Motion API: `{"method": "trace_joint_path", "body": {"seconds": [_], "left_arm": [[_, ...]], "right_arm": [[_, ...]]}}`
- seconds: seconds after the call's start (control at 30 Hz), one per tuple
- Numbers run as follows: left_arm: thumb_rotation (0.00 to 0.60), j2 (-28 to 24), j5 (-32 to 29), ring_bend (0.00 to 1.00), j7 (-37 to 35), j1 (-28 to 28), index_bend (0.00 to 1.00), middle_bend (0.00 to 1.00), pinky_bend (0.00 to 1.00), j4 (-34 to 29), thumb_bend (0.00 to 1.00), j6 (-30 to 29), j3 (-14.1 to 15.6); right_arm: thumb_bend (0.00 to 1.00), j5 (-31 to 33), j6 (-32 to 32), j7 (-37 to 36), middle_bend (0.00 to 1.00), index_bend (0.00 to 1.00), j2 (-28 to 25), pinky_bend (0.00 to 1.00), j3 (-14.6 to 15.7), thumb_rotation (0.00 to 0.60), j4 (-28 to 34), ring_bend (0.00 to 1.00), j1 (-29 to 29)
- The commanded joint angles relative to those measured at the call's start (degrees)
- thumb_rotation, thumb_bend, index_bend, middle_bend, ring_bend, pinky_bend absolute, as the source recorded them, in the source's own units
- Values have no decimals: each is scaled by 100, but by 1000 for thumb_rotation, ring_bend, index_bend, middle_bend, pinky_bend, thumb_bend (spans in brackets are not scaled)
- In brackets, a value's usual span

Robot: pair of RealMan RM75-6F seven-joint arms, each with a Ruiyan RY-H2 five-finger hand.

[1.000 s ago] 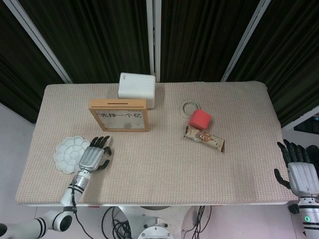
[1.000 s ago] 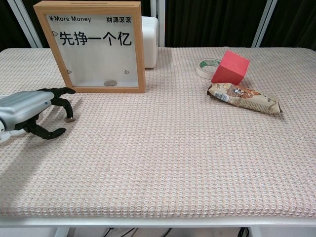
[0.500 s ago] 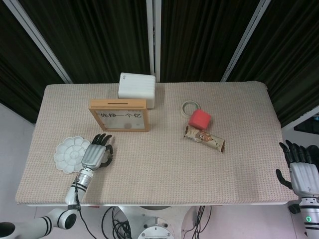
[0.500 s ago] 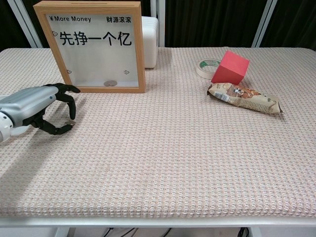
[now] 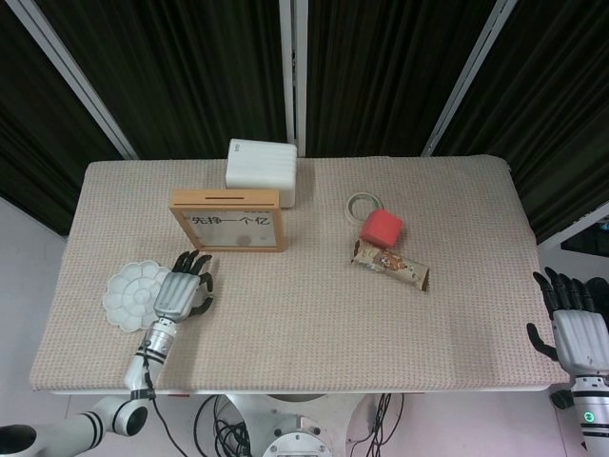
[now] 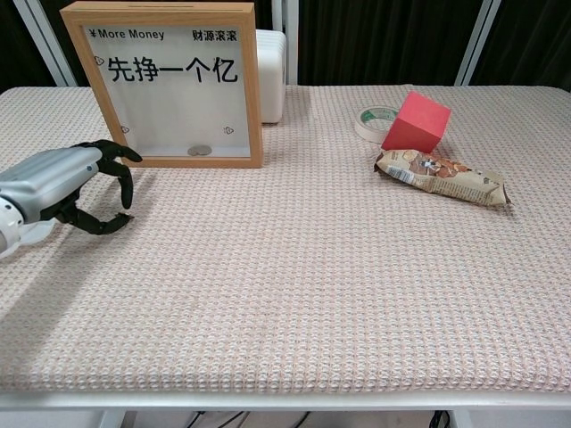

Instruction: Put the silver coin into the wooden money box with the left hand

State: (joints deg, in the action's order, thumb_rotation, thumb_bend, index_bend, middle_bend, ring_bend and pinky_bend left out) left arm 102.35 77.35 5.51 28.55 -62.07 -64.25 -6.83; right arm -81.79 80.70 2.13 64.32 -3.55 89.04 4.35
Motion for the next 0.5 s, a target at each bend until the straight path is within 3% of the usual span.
{"method": "trace_joint_path", "body": {"seconds": [0.03,0.5], "left_arm": [[600,-14,-3,0,27,1,555,120,70,-6,347,-14,-9],[600,-60,-43,0,0,7,568,120,70,-61,366,84,14]], "right_arm": [[322,-2,-3,0,0,0,-1,0,2,600,2,0,1],[323,2,-1,-35,0,0,-11,0,6,600,-1,0,-7]]}}
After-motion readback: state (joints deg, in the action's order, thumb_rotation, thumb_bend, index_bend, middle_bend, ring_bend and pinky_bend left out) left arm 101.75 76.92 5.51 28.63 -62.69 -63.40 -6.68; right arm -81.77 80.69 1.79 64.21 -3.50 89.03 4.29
